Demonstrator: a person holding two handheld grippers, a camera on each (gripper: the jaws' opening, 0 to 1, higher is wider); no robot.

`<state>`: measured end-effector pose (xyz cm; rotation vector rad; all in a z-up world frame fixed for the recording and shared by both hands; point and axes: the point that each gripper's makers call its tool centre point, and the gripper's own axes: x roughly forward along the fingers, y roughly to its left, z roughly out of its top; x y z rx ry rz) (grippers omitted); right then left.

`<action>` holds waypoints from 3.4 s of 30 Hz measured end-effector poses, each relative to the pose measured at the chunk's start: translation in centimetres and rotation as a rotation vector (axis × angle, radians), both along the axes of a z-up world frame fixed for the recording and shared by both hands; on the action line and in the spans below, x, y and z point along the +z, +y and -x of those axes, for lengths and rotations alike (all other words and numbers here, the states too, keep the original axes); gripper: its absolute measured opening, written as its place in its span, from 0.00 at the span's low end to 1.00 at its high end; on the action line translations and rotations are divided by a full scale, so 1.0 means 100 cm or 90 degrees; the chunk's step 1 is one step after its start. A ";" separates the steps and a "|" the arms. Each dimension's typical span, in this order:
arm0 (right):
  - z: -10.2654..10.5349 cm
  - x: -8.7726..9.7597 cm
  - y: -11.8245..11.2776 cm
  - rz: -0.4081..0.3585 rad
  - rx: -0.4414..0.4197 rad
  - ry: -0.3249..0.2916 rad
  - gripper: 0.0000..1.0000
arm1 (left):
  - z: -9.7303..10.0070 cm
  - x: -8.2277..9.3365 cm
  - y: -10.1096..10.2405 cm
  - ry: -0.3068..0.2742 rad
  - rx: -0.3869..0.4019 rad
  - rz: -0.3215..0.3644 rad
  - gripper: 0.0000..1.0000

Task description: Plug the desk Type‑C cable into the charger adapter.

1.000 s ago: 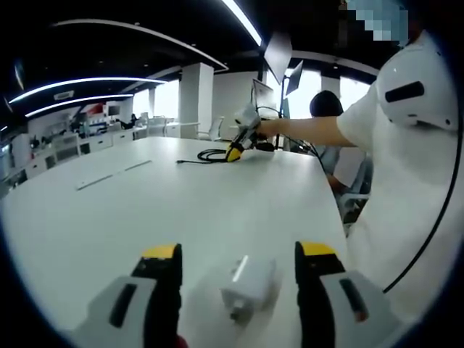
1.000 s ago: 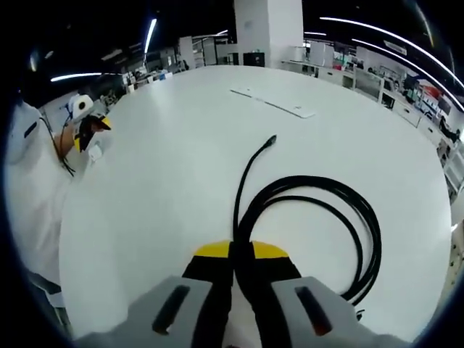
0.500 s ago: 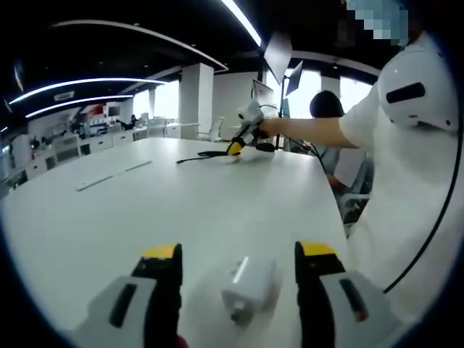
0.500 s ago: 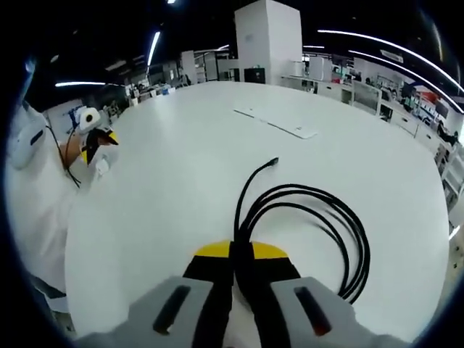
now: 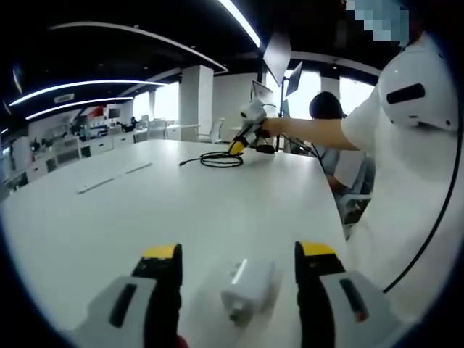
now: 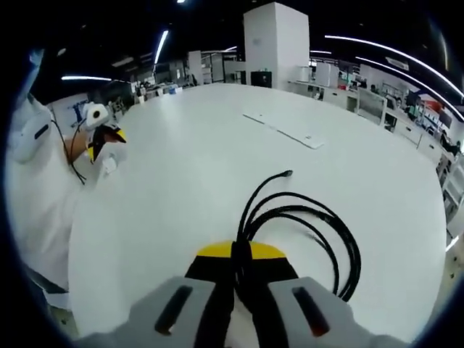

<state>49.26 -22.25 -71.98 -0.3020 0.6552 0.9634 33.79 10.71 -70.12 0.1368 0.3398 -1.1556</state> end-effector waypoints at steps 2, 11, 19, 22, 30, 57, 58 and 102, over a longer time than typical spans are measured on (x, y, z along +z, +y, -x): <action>0.000 0.000 0.000 0.001 0.003 -0.001 0.03 | 0.001 0.001 -0.001 -0.002 -0.002 0.000 0.62; 0.001 0.004 0.001 0.013 0.016 -0.012 0.03 | 0.001 0.003 0.000 -0.006 -0.001 -0.004 0.62; 0.002 0.005 0.003 0.018 0.021 -0.019 0.03 | 0.002 0.003 -0.001 -0.006 -0.002 -0.005 0.62; 0.002 -0.002 0.003 0.023 0.021 -0.020 0.03 | 0.003 0.003 -0.001 -0.006 -0.003 -0.004 0.62; 0.004 -0.014 0.004 0.026 0.019 -0.010 0.03 | 0.002 0.003 0.000 -0.005 -0.002 -0.006 0.62; 0.006 -0.017 0.001 0.035 0.019 -0.008 0.00 | 0.000 0.001 0.000 -0.003 -0.002 -0.002 0.62; 0.006 -0.017 0.001 0.037 0.019 -0.008 0.00 | 0.000 0.001 0.001 -0.004 -0.002 -0.001 0.62; 0.026 0.014 0.016 0.052 0.058 -0.040 0.00 | 0.006 0.010 0.002 -0.019 -0.005 0.005 0.62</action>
